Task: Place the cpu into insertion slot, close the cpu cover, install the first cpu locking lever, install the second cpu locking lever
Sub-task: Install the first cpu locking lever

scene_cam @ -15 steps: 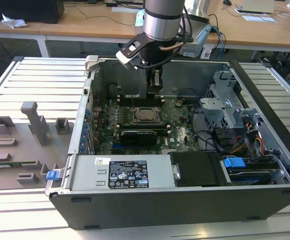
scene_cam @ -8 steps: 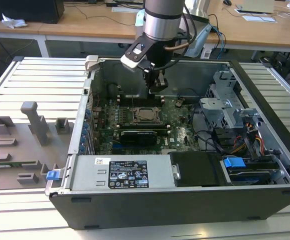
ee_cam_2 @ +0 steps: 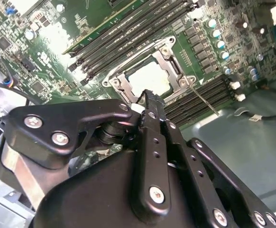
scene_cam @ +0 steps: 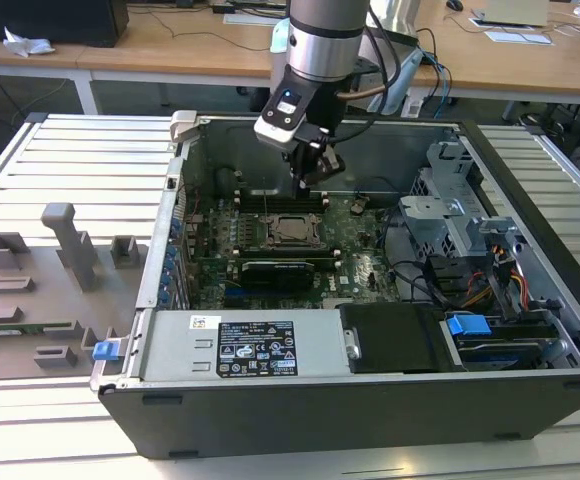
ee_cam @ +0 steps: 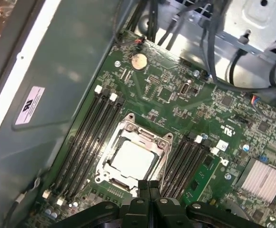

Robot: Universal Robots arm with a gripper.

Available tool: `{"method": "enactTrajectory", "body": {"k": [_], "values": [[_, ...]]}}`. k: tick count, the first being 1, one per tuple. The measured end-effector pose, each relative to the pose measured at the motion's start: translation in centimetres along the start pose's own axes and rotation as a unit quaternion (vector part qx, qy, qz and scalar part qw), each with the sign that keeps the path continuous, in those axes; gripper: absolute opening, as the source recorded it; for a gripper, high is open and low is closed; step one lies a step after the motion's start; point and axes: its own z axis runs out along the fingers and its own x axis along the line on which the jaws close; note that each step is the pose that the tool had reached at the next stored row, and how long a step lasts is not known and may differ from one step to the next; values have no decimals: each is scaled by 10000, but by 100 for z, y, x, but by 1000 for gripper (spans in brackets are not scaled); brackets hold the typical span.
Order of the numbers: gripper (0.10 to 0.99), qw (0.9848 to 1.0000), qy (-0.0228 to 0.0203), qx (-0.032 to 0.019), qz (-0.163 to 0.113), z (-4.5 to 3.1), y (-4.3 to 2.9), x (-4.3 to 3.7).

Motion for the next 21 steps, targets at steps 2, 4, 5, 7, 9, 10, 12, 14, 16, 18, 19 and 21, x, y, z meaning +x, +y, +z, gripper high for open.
{"method": "enactTrajectory", "body": {"k": [2,4,5,7,9,10,12,14,16,18,19,21], "values": [[106,9999,-4,2,-147,0,0,0],[106,9997,-8,3,-251,0,0,0],[106,9994,-11,4,-356,0,0,0],[106,9990,-14,5,-446,0,0,0],[106,9978,-21,7,-662,0,0,0],[106,9971,-24,8,-762,0,0,0],[106,9950,-31,10,-1001,0,0,0],[106,9928,-38,13,-1198,0,0,0],[106,9892,-46,15,-1464,0,0,0],[106,9844,-55,19,-1757,0,0,0],[106,9818,-59,20,-1896,0,0,0],[106,9794,-63,21,-2018,0,0,0]]}}
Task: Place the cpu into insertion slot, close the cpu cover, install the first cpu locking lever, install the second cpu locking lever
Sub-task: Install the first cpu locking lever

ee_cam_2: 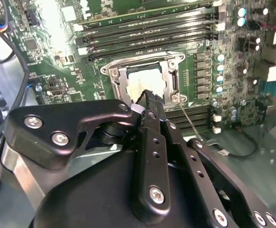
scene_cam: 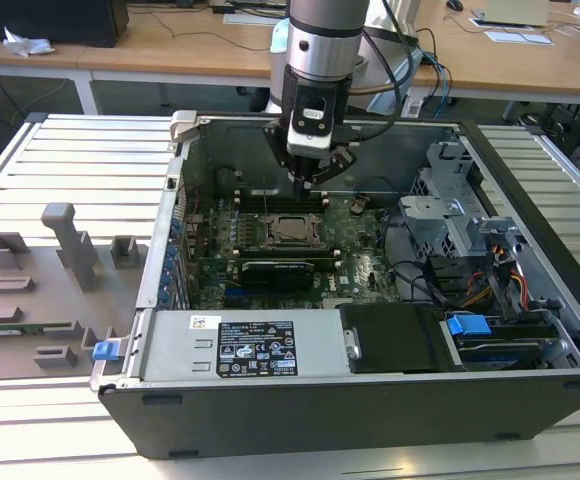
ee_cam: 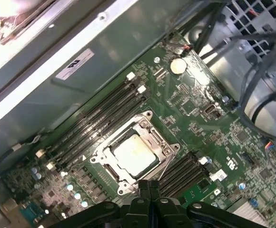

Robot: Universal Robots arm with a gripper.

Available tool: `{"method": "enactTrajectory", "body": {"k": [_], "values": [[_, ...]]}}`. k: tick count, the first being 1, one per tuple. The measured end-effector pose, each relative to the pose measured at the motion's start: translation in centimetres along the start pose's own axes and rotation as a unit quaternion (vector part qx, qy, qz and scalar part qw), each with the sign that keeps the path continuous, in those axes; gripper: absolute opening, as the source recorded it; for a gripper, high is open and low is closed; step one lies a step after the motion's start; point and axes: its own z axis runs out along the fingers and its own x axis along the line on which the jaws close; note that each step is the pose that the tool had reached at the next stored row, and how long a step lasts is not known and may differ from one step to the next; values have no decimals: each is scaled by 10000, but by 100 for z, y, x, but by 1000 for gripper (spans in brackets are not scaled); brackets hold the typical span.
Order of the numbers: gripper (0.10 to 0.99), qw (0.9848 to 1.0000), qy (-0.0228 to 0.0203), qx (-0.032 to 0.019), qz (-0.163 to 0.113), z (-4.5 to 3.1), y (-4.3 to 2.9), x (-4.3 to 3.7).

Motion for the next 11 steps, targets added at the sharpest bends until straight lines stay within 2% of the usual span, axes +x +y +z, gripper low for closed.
{"method": "enactTrajectory", "body": {"k": [3,5,8,9,11], "values": [[106,9998,-7,2,-214,0,0,0],[106,9991,-13,4,-432,0,0,0],[106,9973,-23,8,-737,0,0,0],[106,9963,-27,9,-863,0,0,0],[106,9951,-31,10,-990,0,0,0]]}}
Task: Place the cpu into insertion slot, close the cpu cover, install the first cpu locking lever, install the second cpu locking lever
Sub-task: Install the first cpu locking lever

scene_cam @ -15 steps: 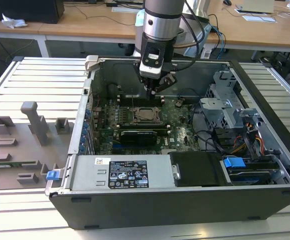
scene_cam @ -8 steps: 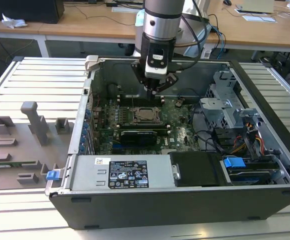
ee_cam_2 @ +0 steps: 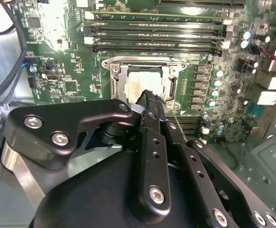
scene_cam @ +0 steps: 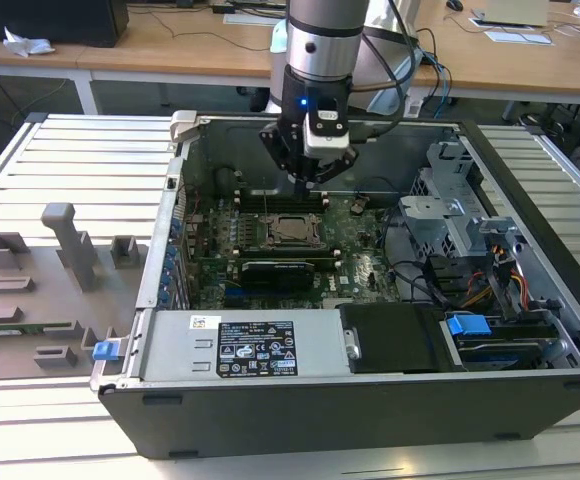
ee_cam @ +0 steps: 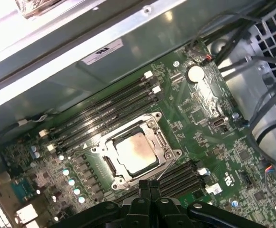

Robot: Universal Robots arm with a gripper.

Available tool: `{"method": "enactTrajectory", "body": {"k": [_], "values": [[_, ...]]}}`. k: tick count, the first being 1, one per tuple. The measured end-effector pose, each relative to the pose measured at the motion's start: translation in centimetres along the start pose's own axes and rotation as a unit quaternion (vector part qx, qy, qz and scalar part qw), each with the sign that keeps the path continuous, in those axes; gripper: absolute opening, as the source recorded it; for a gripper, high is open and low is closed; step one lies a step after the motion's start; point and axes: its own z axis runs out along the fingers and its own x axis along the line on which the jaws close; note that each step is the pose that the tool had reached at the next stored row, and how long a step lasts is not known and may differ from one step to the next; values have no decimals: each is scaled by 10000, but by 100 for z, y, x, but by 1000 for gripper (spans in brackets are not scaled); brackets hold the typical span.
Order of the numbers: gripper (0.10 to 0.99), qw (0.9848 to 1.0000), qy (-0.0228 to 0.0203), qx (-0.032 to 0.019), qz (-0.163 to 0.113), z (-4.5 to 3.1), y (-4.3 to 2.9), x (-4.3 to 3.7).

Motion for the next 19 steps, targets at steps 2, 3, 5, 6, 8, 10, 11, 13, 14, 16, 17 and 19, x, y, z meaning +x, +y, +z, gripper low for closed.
{"method": "enactTrajectory", "body": {"k": [2,3,5,6,8,10,11,13,14,16,17,19], "values": [[106,9998,-5,2,-177,0,0,0],[106,9997,-7,3,-236,0,0,0],[106,9992,-13,4,-398,0,0,0],[106,9990,-14,5,-453,0,0,0],[106,9978,-21,7,-659,0,0,0],[106,9963,-27,9,-854,0,0,0],[106,9954,-30,10,-953,0,0,0],[106,9943,-33,11,-1068,0,0,0],[106,9934,-36,12,-1146,0,0,0],[106,9923,-39,13,-1241,0,0,0],[106,9916,-40,14,-1290,0,0,0],[106,9902,-44,15,-1393,0,0,0]]}}
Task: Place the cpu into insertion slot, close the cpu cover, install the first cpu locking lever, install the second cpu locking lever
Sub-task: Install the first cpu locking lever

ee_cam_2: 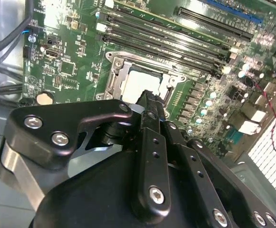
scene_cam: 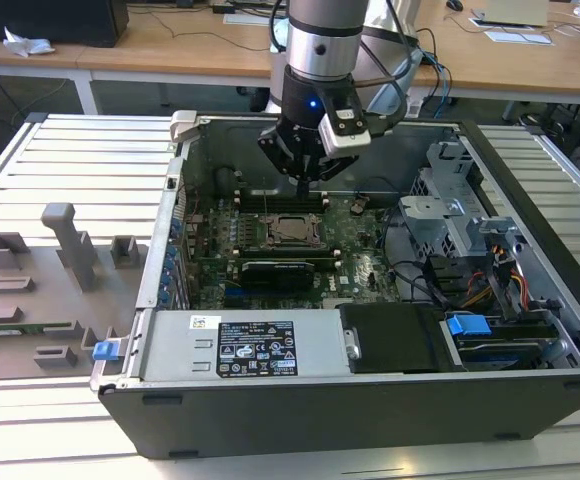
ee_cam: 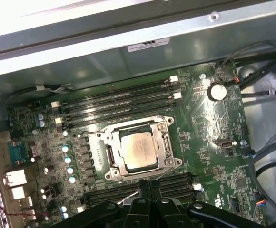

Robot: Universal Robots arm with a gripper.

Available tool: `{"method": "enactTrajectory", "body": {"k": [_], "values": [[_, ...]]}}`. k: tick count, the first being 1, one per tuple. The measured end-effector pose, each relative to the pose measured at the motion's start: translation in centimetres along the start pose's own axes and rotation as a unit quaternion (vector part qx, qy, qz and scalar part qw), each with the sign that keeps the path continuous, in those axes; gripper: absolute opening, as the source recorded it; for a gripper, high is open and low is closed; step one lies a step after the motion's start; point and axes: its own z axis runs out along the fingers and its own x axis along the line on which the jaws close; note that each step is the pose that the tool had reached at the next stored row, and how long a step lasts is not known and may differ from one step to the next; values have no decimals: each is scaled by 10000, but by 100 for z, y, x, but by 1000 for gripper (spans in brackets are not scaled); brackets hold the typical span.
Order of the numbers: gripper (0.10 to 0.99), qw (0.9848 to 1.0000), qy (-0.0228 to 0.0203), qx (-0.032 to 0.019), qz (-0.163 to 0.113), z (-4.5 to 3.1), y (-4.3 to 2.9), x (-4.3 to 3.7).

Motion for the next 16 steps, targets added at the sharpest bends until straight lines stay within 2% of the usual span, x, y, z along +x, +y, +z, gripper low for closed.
{"method": "enactTrajectory", "body": {"k": [10,16], "values": [[106,9986,-17,5,-525,0,0,0],[106,9965,-26,9,-840,0,0,0]]}}
